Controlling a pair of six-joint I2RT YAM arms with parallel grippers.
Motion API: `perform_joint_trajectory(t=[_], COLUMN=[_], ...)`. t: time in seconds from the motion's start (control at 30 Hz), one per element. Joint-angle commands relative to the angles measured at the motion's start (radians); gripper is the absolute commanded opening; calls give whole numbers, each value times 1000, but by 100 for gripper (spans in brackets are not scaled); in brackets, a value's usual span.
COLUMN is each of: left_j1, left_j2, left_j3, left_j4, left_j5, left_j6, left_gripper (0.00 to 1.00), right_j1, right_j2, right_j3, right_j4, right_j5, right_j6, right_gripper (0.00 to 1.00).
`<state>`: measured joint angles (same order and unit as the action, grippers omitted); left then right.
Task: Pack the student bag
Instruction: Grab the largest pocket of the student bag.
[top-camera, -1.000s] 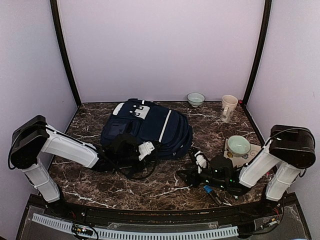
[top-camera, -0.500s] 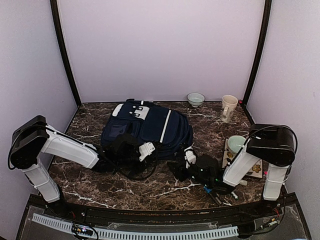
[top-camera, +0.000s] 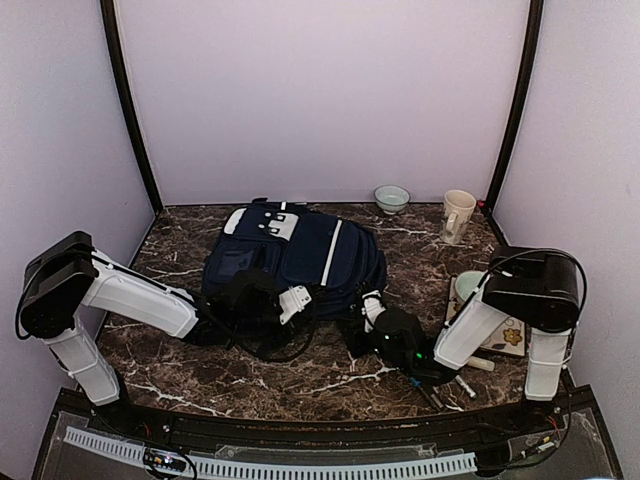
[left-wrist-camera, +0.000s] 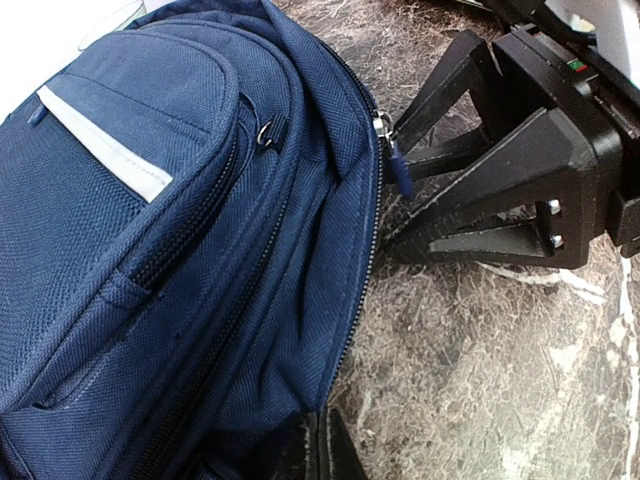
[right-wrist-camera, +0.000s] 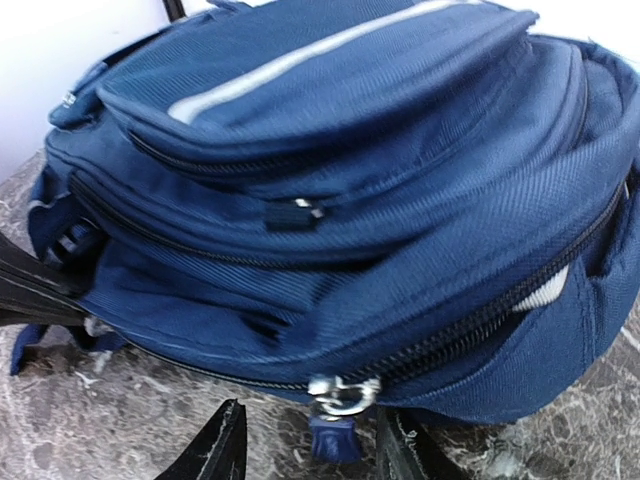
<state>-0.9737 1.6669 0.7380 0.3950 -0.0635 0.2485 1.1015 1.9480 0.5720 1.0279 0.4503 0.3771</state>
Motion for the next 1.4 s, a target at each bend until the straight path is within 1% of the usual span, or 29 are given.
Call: perform_joint_trajectory(t=[0.0,0.2,0.43,0.53,0.67,0.87,1.13,1.37], left_j1=[-28,-28,-31,-33,-34,-34,-35,-36], left_j2=[-41,-42,-44,-48,-51,-53,-69,-67], left_j3=[24,20,19,16,13,9,-5,-15], left_j4=[28,33,31,28,30,25,12,10], left_j5=[65,66,73,73,66,58,20,16], left_j6=[-20,-22,-25,-28,-30,-35,-55,-78], left_gripper=[0,0,0,0,0,0,0,0], right_j1=[4,3,-11,-21,-25,-26,-28,-29], right_j2=[27,50,63,68,74,56,-3,-51], right_j3=[19,14,33,35,21,-23,-94,-138], right_j4=[-30,-21,-15,5,65,121,116,117], right_j5=[50,59,93,83,31,8,-41,-73], right_j6=[48,75,64,43,10,11,24,37], right_gripper=[44,43,37,30,15,0,0,0])
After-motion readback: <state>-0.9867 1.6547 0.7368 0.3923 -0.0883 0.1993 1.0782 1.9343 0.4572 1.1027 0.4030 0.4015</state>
